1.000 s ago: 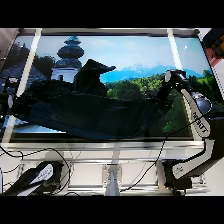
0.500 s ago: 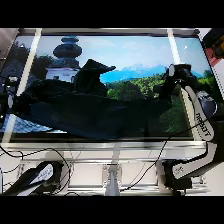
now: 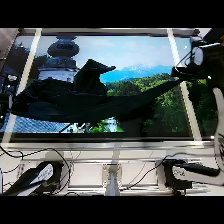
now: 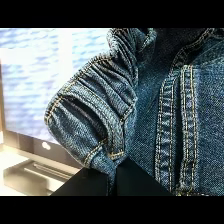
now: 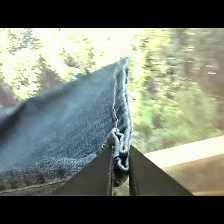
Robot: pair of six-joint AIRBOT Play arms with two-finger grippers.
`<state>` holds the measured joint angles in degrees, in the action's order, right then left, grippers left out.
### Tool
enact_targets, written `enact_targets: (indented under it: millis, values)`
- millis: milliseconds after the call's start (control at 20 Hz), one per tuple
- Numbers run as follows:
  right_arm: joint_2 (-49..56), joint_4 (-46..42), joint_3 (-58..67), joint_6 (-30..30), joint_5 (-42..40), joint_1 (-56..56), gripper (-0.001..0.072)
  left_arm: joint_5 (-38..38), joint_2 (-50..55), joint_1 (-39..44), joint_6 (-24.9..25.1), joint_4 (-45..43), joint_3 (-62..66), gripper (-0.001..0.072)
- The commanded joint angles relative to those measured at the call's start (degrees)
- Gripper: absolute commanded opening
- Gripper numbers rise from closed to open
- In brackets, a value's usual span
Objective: Fold the clothes and pants, and hang the long-sleeved shirts on hangers.
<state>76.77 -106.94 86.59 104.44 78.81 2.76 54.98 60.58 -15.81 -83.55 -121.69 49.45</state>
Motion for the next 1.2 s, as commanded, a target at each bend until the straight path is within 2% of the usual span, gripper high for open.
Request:
enact_targets:
  millis: [0, 150, 250, 350, 500, 700, 850, 1000, 1150]
  values:
    - [-11.1, -2.2, -8.3, -0.1, -0.2, 0.0, 0.0026, 0.5, 0.0, 0.0, -0.2, -0.7, 0.0, 0.0036]
    - [-22.4, -0.5, -21.7, 0.8, -0.7, 0.0, 0.0026, 0.5, 0.0, 0.0, -0.2, -0.6, 0.0, 0.0037]
    - [-28.0, 1.7, -31.0, 4.7, -3.3, 0.0, 0.0026, 0.7, 0.0, 0.0, -0.2, 1.5, 0.0, 0.0036]
    - [-31.6, 3.8, -40.4, 7.5, -7.6, 0.0, 0.0026, 2.4, 0.0, 0.0, -0.2, 4.2, 0.0, 0.0037]
    - [-33.0, 5.2, -49.9, 9.6, -7.4, 0.0, 0.0027, 6.3, 0.0, -0.2, -0.2, 3.4, 0.0, 0.0036]
    - [-33.0, 7.7, -51.8, 8.7, 1.4, 0.0, 0.0027, 9.0, 0.2, -0.8, -0.2, 3.4, 0.0, 0.0036]
    - [-32.9, 7.7, -51.8, 4.0, 9.0, 0.0, 0.0026, 12.5, 0.2, -0.8, 1.4, 1.7, 0.0, 0.0036]
    - [-32.9, 7.7, -51.8, 0.7, 13.6, 0.0, 0.0027, 16.7, 0.2, -0.8, 6.4, -1.2, 0.0, 0.0036]
    - [-33.0, 6.2, -51.8, -0.6, 13.5, 0.0, 0.0027, 16.9, 0.2, -0.9, 9.5, -1.7, 0.0, 0.0035]
